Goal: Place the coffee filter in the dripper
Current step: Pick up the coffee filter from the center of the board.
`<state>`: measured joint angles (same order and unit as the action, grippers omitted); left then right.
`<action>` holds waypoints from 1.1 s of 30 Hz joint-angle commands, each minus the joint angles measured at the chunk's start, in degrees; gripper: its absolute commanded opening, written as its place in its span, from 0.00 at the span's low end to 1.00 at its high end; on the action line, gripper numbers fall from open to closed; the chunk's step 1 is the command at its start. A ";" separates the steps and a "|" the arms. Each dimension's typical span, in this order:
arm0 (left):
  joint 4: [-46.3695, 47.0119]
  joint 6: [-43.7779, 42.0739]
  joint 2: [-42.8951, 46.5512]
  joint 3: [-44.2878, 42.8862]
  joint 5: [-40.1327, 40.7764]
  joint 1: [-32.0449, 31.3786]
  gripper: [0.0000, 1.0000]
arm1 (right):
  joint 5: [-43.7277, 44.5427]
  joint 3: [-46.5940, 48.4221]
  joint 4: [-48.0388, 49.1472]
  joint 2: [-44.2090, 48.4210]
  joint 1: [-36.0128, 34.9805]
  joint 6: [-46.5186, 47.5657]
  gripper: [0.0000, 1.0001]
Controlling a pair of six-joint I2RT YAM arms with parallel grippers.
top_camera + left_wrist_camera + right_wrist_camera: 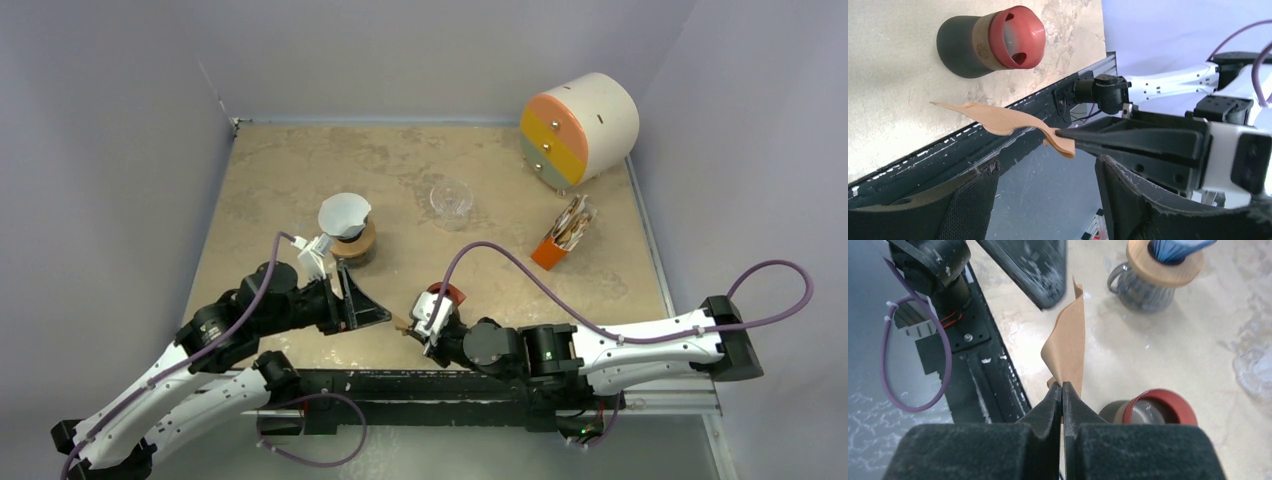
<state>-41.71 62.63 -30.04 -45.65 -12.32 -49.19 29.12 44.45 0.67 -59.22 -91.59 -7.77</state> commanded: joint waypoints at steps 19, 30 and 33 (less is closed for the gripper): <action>4.86 8.63 -2.88 0.19 5.67 0.12 0.45 | -2.12 -9.21 27.51 -1.24 -2.64 26.40 0.00; 6.55 8.43 -3.67 1.10 4.76 0.15 0.17 | -1.80 -9.75 27.34 -0.70 -3.16 26.74 0.00; 6.60 8.19 -3.71 1.09 4.68 0.13 0.09 | -1.54 -10.04 26.88 -0.09 -3.30 26.60 0.00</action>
<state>-37.34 70.91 -33.52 -44.95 -7.14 -49.19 27.33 35.11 25.17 -60.71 -94.32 18.13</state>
